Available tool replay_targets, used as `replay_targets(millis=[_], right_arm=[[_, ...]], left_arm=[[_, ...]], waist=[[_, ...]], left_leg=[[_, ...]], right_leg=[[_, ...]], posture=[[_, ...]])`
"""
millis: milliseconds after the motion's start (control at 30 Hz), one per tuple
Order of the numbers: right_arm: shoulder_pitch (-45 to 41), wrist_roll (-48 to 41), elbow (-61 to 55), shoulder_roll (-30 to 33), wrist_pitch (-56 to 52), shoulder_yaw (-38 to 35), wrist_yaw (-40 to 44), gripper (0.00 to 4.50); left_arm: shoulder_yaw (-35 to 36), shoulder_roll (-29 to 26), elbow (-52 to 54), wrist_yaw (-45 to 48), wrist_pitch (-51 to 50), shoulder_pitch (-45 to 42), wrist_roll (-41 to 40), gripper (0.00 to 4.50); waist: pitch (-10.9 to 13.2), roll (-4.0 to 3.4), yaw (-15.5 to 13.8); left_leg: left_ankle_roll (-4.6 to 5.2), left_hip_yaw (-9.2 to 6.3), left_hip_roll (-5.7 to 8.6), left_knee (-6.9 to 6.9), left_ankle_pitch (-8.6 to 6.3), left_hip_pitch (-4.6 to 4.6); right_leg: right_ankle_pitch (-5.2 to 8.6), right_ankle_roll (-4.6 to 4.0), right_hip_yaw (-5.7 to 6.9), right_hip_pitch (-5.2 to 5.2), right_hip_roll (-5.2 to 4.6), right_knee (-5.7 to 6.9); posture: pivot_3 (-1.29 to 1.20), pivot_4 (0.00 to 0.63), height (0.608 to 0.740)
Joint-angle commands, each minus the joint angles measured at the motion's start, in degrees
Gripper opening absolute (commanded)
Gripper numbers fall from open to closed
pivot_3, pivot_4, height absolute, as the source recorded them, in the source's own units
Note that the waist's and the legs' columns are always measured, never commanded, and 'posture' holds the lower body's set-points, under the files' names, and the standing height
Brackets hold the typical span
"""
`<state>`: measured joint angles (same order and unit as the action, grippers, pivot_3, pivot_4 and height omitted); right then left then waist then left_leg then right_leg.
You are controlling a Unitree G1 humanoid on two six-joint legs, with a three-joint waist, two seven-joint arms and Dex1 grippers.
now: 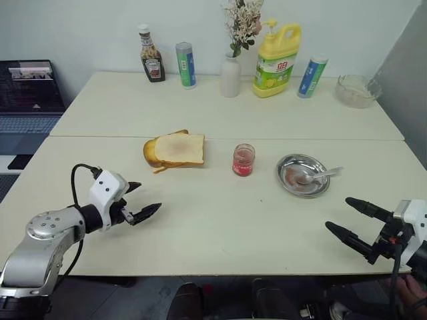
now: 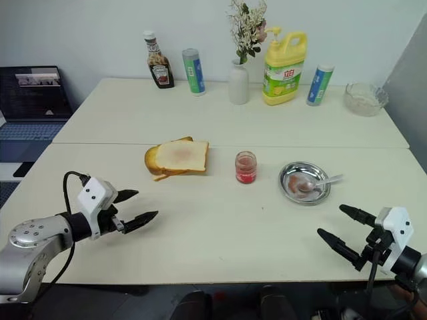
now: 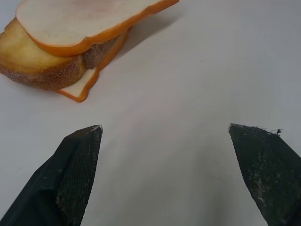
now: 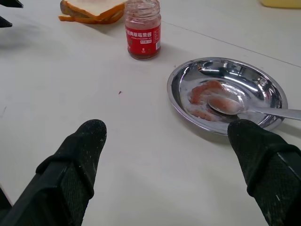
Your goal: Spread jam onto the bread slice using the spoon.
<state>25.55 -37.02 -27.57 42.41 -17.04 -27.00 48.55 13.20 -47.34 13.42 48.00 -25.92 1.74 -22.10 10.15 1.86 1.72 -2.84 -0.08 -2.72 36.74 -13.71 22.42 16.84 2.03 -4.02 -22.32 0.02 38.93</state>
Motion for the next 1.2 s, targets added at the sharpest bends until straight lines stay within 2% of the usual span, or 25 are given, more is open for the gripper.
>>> replay_targets(millis=[33,267,400,633,867,1200], right_arm=[[-0.14,0.24,-2.42,-0.12,0.06,-1.70,-0.19,4.46],[-0.46,1.00,-2.98,-1.13,-0.36,-0.19,-1.45,4.46],[-0.91,1.61,-3.63,-2.02,-0.84,1.59,-2.31,4.46],[-1.55,1.88,-4.72,-2.40,-0.95,2.19,-2.44,4.46],[-5.06,0.39,-8.14,-1.31,-3.07,3.69,-2.54,4.46],[-20.90,-5.16,-16.00,2.89,-16.13,13.94,-8.09,4.46]], left_arm=[[-0.19,-0.62,0.94,0.94,0.54,-1.01,0.08,4.50],[-1.24,0.09,0.28,-0.56,1.31,-1.96,2.44,4.50],[-2.77,1.89,-1.63,-2.47,6.47,-2.40,6.32,4.50],[0.23,5.81,-2.56,-3.65,5.41,-2.31,3.02,4.50],[1.59,9.16,-5.56,-8.00,1.89,-7.79,1.73,4.50],[-0.40,16.15,-17.56,-20.03,-10.56,-28.84,2.10,4.50]], waist=[[0.00,0.00,-0.01],[0.00,0.00,-0.01],[0.00,0.00,-0.03],[0.00,0.00,-0.03],[-0.01,0.01,-0.03],[-0.04,0.15,-0.04]], left_leg=[[0.00,0.00,0.00,0.00,0.00,0.00],[0.00,-0.01,0.00,0.00,0.00,0.00],[0.00,-0.01,0.00,0.00,0.00,0.00],[0.00,-0.02,0.00,0.01,0.00,0.01],[0.00,-0.04,0.01,0.08,0.00,0.04],[0.00,-0.17,0.05,0.21,0.01,0.10]], right_leg=[[0.00,0.00,0.00,0.00,0.00,0.00],[-0.01,0.01,0.00,0.00,0.00,0.00],[-0.01,0.02,0.00,0.00,0.00,0.00],[-0.03,0.05,0.00,0.00,0.01,0.00],[-0.07,0.11,0.04,0.01,0.04,0.02],[-0.15,0.24,0.11,0.05,0.11,0.03]], posture=[[0.00,0.150,0.740],[0.00,0.150,0.740],[0.00,0.150,0.740],[0.00,0.150,0.740],[0.00,0.150,0.740],[0.00,0.150,0.740]])
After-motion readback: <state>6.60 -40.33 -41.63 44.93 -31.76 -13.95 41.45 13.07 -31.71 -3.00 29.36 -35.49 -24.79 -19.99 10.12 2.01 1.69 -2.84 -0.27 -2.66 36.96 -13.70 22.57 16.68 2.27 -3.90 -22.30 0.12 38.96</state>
